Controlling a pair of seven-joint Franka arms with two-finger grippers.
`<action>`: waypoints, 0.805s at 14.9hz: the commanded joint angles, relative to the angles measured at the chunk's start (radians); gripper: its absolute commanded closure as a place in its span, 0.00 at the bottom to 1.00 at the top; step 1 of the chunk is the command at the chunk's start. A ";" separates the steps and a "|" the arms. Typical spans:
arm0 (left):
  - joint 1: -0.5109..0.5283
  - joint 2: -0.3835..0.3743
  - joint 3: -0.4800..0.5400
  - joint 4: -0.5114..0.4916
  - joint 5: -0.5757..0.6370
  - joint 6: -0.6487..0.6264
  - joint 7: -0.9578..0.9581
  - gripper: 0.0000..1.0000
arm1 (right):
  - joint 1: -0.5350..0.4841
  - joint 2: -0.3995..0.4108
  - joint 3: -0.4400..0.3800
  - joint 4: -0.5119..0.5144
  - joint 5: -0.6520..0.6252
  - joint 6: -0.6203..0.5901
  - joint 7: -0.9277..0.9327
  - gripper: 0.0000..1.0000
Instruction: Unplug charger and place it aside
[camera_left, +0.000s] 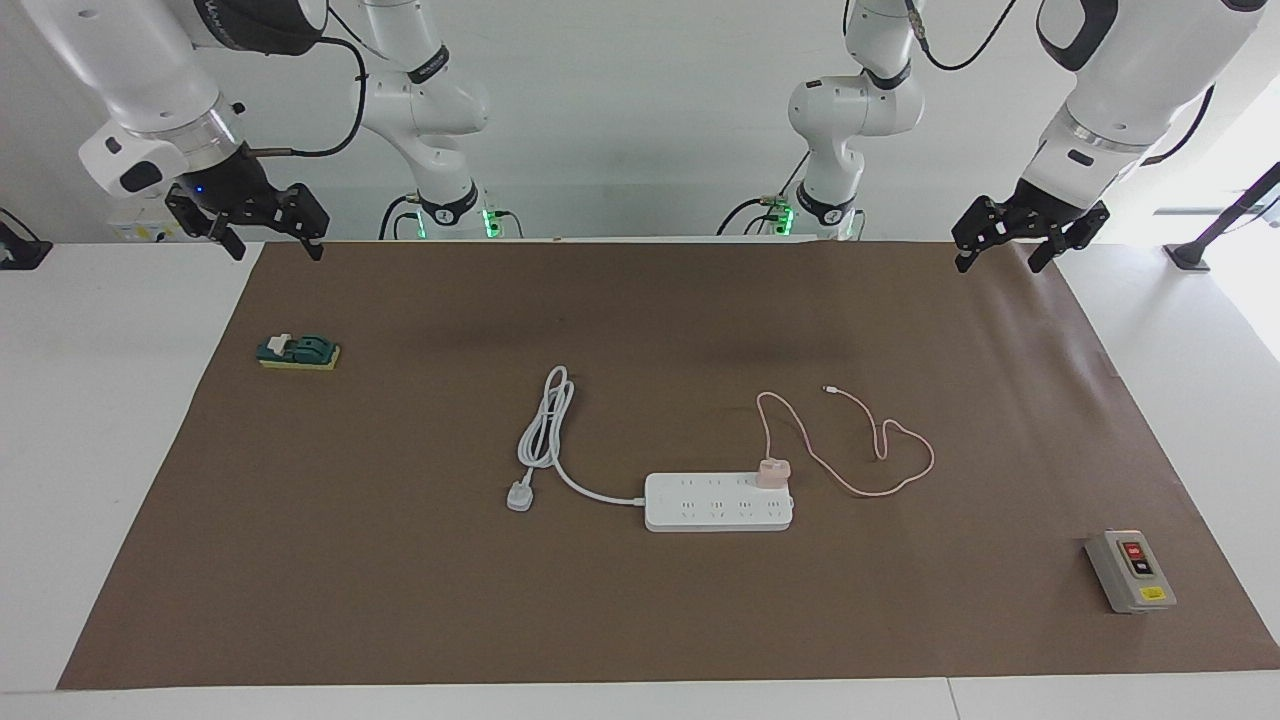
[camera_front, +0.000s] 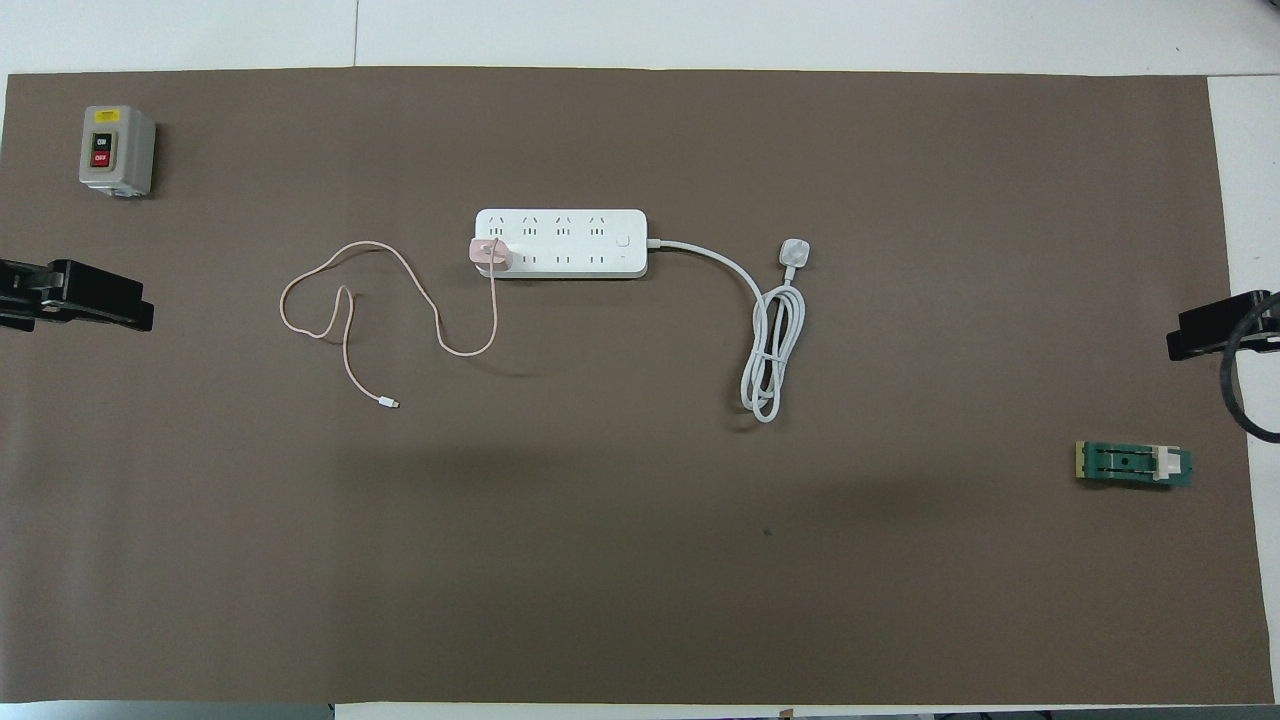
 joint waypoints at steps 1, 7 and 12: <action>-0.016 0.000 0.010 0.016 0.017 -0.025 0.000 0.00 | -0.014 -0.022 0.008 -0.021 0.011 -0.009 0.018 0.00; -0.017 0.009 0.007 0.017 0.020 -0.011 -0.006 0.00 | -0.014 -0.022 0.008 -0.021 0.011 -0.009 0.020 0.00; -0.051 0.135 -0.015 0.121 0.022 0.023 -0.305 0.00 | -0.018 -0.022 0.003 -0.021 0.007 -0.004 0.003 0.00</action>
